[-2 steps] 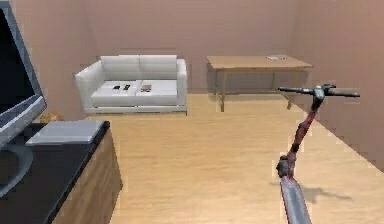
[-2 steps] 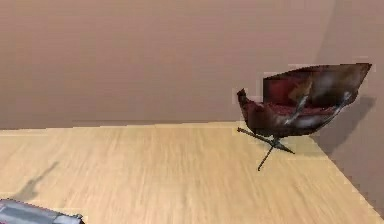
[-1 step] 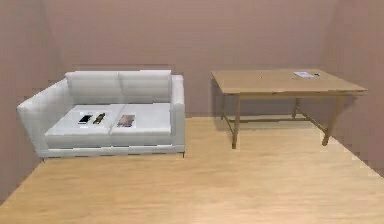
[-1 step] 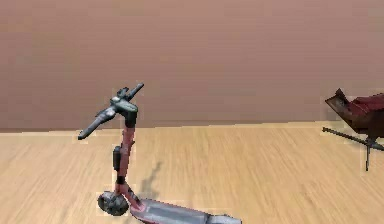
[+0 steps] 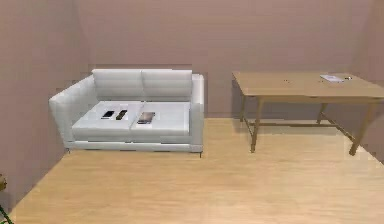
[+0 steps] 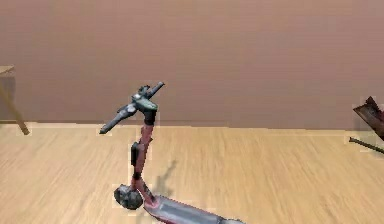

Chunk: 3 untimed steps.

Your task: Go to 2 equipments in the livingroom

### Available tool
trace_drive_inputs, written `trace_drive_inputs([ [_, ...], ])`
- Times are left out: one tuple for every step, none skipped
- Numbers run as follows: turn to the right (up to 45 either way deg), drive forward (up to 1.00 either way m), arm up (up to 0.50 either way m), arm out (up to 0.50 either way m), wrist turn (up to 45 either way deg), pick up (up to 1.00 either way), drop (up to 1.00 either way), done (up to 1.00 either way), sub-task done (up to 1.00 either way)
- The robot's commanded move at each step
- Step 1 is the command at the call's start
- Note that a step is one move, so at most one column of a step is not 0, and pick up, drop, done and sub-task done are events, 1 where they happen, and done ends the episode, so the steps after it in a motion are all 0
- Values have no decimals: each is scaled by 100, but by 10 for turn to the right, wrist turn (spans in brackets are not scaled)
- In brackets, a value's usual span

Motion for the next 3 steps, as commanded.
trace_drive_inputs([
  [0,50,0,0,0,0,0,0,0],
  [-330,0,0,0,0,0,0,0,0],
  [0,95,0,0,0,0,0,0,0],
])
